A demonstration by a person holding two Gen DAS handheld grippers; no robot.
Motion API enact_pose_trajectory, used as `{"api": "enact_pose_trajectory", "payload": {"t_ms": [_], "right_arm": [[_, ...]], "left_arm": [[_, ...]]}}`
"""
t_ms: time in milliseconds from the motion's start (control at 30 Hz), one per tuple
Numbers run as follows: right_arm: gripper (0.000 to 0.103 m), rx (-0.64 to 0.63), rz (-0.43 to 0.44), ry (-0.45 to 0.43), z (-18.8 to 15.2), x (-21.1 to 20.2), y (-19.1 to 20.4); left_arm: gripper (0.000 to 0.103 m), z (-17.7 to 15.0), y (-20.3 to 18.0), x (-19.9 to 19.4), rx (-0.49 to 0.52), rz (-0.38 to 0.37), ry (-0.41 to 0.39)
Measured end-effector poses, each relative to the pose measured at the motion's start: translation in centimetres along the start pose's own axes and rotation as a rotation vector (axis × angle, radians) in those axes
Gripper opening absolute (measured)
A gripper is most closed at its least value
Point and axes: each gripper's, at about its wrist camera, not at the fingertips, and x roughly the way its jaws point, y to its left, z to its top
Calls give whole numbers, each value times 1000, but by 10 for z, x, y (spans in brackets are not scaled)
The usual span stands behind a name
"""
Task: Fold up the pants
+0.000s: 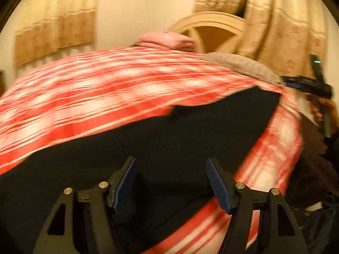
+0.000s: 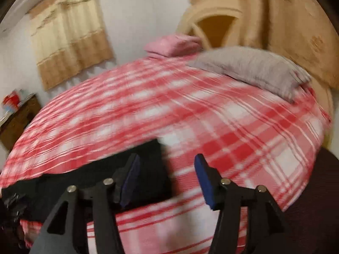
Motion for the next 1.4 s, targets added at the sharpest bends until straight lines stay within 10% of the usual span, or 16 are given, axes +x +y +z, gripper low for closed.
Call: {"api": "enact_pose_trajectory", "payload": {"t_ms": [267, 467, 833, 1000, 1400], "right_arm": [[70, -344, 271, 15, -44, 11, 124], [70, -396, 432, 118, -81, 36, 175], [70, -336, 467, 196, -95, 54, 183], [70, -259, 461, 204, -92, 59, 171], [71, -251, 462, 158, -91, 54, 166]], "left_arm": [[69, -44, 147, -92, -187, 459, 37], [69, -69, 233, -144, -293, 662, 51], [68, -77, 248, -117, -423, 488, 43], [24, -76, 242, -116, -421, 456, 59], [21, -67, 268, -153, -525, 470, 1]]}}
